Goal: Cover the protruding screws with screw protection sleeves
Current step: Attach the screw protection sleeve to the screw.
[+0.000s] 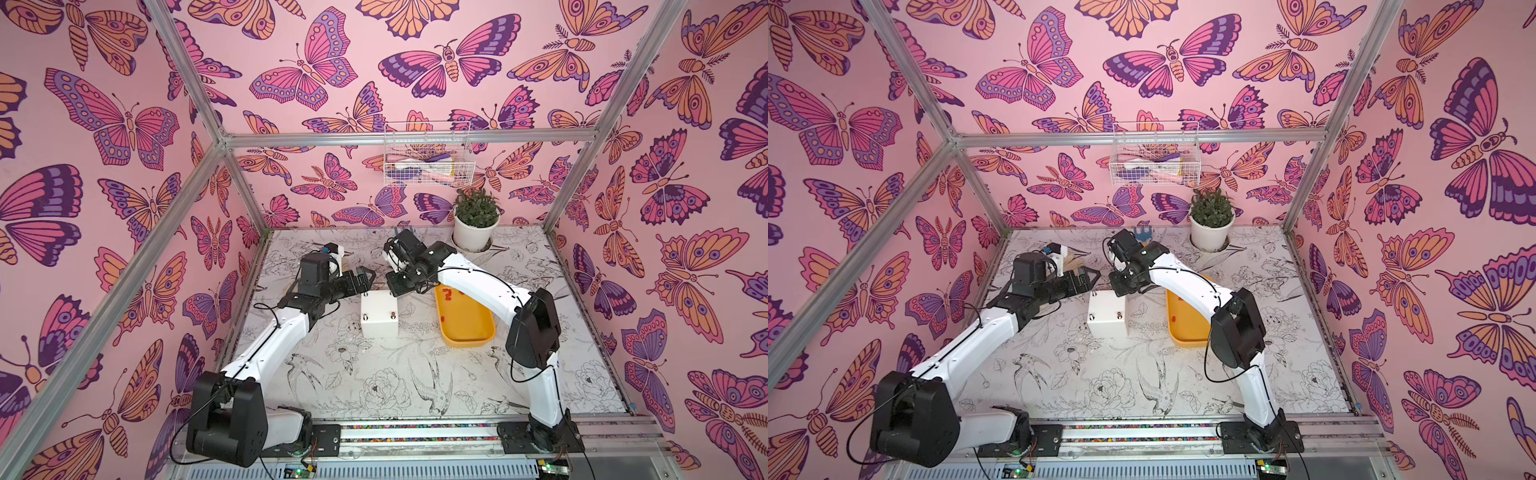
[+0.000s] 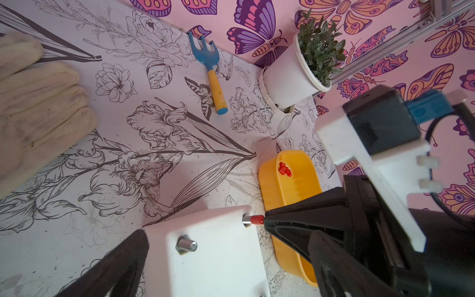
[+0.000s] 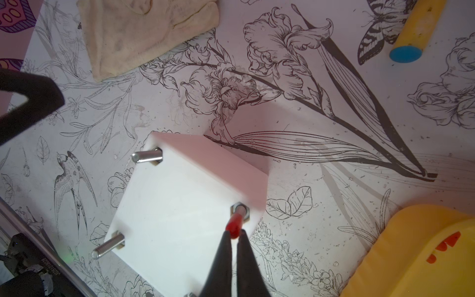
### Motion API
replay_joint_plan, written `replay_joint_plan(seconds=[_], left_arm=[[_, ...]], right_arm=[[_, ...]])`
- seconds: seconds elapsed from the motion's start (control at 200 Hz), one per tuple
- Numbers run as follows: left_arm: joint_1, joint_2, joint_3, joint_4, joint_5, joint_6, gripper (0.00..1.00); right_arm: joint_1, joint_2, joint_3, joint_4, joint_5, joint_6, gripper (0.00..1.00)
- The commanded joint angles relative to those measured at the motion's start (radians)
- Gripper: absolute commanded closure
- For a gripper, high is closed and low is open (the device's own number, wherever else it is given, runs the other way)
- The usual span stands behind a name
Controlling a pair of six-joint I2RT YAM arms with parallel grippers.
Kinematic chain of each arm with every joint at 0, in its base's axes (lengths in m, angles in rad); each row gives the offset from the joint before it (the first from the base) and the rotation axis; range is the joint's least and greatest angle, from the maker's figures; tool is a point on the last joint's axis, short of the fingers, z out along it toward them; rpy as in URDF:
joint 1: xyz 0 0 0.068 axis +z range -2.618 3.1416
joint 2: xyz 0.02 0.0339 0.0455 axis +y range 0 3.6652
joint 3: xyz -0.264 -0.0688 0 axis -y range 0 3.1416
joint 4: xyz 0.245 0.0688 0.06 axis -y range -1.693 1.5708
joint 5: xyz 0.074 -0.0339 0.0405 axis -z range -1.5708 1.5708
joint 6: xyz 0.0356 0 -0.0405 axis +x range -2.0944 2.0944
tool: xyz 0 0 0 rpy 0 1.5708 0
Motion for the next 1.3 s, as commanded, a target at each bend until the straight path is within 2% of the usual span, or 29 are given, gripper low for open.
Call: replay_joint_plan(seconds=[0.0, 1.297], left_arm=[[0.008, -0.013, -0.019, 0.017, 0.015, -0.007, 0.0], [0.008, -0.013, -0.019, 0.017, 0.016, -0.006, 0.0]], right_arm=[[0.005, -0.03, -0.005, -0.012, 0.002, -0.007, 0.9], [0.006, -0.009, 0.001, -0.016, -0.002, -0.005, 0.9]])
